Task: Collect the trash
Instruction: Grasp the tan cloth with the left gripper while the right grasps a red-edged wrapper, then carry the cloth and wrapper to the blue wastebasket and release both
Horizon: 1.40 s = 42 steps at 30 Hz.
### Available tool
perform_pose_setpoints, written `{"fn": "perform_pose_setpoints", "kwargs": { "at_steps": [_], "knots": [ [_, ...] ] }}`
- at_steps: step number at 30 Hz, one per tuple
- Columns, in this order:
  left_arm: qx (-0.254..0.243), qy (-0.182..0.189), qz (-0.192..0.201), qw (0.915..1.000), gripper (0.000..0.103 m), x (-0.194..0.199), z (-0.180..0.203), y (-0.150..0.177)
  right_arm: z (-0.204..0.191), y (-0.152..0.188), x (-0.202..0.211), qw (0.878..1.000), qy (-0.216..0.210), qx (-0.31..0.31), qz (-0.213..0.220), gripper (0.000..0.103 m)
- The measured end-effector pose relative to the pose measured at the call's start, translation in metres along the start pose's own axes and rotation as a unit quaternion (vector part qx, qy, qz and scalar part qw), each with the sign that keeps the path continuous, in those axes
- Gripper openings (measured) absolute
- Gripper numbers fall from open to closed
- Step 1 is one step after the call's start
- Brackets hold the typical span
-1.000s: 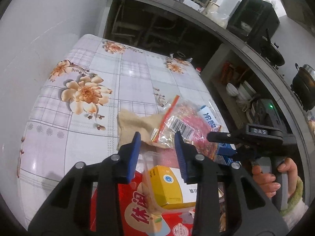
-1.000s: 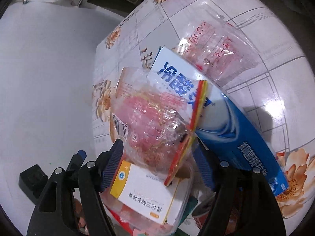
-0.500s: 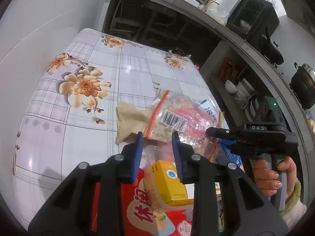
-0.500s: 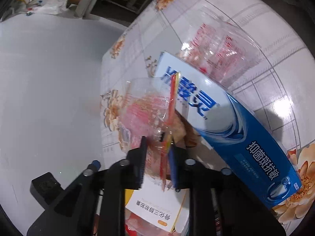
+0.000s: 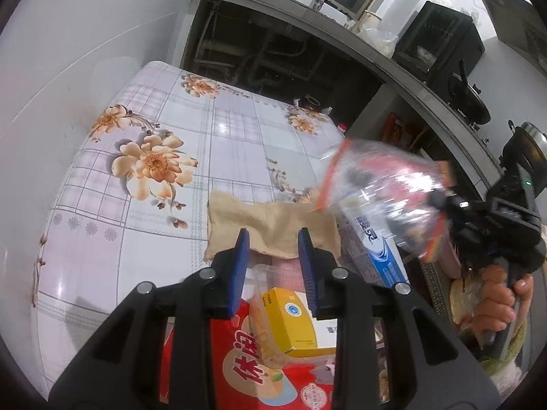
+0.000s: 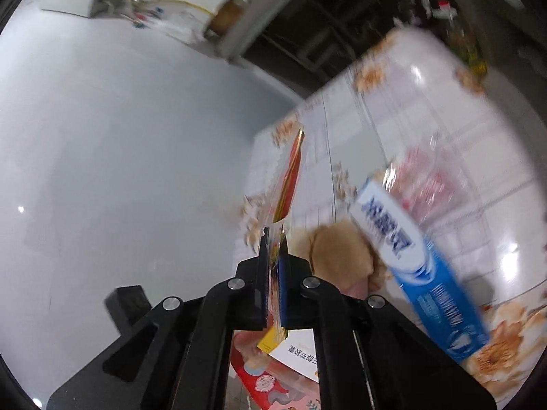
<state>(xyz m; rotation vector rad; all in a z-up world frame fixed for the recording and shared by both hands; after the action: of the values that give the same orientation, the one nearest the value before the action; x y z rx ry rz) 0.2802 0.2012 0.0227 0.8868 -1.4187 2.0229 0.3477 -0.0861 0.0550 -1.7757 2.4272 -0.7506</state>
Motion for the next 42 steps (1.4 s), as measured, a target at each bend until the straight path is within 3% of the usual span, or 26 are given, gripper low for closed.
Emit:
{"fn": "perform_pose_setpoints", "kwargs": {
  "at_steps": [7, 9, 11, 13, 19, 21, 24, 28, 31, 34, 38, 42],
  "knots": [
    [-0.046, -0.007, -0.02, 0.9987, 0.028, -0.006, 0.03, -0.013, 0.001, -0.014, 0.084, 0.996, 0.008, 0.03, 0.081, 0.005],
    [-0.07, -0.007, -0.036, 0.9968, 0.034, -0.015, 0.04, -0.014, 0.007, -0.014, 0.101, 0.995, 0.011, 0.027, 0.095, 0.005],
    [-0.085, -0.019, -0.056, 0.9946, 0.05, -0.032, 0.05, -0.015, 0.017, -0.008, 0.119, 0.994, 0.014, 0.019, 0.105, 0.005],
    [-0.104, -0.018, -0.087, 0.9906, 0.065, -0.052, 0.06, -0.014, 0.028, -0.003, 0.128, 0.994, 0.015, 0.008, 0.109, 0.005],
    [-0.174, -0.081, -0.153, 0.9694, 0.066, -0.114, 0.085, -0.012, 0.056, 0.009, 0.142, 0.993, 0.011, -0.022, 0.114, 0.005],
    [-0.185, -0.102, -0.166, 0.9633, 0.062, -0.13, 0.087, -0.011, 0.064, 0.011, 0.144, 0.993, 0.009, -0.028, 0.115, 0.005],
    [-0.194, -0.118, -0.179, 0.9572, 0.042, -0.141, 0.087, -0.009, 0.069, 0.014, 0.147, 0.993, 0.007, -0.033, 0.117, 0.005],
    [-0.188, -0.121, -0.174, 0.959, 0.018, -0.137, 0.087, -0.01, 0.075, 0.016, 0.151, 0.992, 0.003, -0.039, 0.119, 0.005],
    [-0.194, -0.127, -0.154, 0.9605, 0.008, -0.128, 0.088, -0.013, 0.077, 0.017, 0.153, 0.992, 0.001, -0.039, 0.121, 0.005],
    [-0.192, -0.137, -0.125, 0.9635, 0.007, -0.115, 0.088, -0.022, 0.076, 0.019, 0.155, 0.992, 0.002, -0.038, 0.124, 0.005],
    [-0.162, -0.132, -0.095, 0.9734, 0.006, -0.089, 0.081, -0.039, 0.072, 0.021, 0.16, 0.991, 0.001, -0.034, 0.13, 0.005],
    [-0.155, -0.123, -0.069, 0.9778, 0.006, -0.062, 0.084, -0.047, 0.066, 0.025, 0.172, 0.99, -0.001, -0.028, 0.141, 0.005]
  ]
}}
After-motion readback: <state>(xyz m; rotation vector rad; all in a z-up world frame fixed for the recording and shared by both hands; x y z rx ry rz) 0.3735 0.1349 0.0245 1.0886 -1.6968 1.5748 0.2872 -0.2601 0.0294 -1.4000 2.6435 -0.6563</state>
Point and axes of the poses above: each gripper's, at about its wrist camera, not at the fingertips, and x roughly against the way its jaws point, z to its right, y to its underside, the point moved 4 cm from there along -x, roughly the way its jaws point, and after that the axes turned 14 degrees about -y, right-handed, at the moved point
